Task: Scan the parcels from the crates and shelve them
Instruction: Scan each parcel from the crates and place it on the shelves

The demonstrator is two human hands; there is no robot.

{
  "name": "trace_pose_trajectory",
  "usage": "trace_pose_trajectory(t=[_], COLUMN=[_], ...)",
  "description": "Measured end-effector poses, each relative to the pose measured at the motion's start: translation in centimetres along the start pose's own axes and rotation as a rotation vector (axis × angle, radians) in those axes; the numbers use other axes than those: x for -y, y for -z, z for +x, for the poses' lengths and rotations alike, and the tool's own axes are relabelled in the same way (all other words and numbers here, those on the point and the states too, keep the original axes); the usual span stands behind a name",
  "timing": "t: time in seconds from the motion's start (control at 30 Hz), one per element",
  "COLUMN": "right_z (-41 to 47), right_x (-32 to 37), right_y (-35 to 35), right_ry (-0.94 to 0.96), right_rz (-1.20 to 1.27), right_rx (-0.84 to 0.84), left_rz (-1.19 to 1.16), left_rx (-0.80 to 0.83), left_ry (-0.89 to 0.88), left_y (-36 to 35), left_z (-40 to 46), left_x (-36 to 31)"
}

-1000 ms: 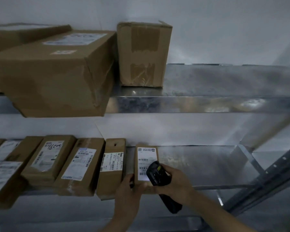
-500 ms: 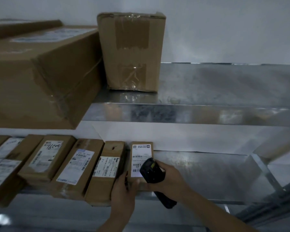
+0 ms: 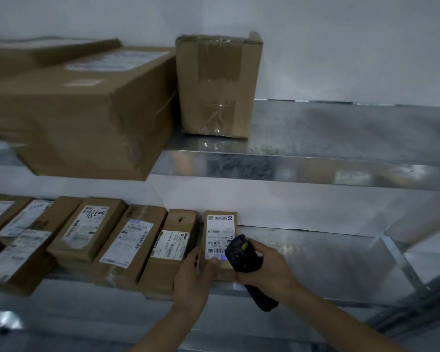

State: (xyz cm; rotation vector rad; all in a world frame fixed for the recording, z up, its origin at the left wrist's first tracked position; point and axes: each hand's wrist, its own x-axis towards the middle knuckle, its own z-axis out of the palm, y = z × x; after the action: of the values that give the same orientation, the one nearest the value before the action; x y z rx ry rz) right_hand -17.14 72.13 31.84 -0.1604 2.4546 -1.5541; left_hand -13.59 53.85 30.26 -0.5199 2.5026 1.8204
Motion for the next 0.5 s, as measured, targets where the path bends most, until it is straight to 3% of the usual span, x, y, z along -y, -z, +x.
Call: trace_pose_trajectory(t=[0.27,0.5], right_z=[-3.2,-5.0], right_x=[5.0,15.1], right_y=[-0.1,-7.6], right_ry=[0.004,0.063], right_rz=[-0.097,-0.208], right_rx=[-0.076,0.059], left_rz=[-0.101,-0.240], left_rx=[0.004,-0.068], left_ry=[-0.075,-0.124], left_y=[5.1,19.3], left_z=[-2.0,-4.7], left_x=[-3.3,-3.4])
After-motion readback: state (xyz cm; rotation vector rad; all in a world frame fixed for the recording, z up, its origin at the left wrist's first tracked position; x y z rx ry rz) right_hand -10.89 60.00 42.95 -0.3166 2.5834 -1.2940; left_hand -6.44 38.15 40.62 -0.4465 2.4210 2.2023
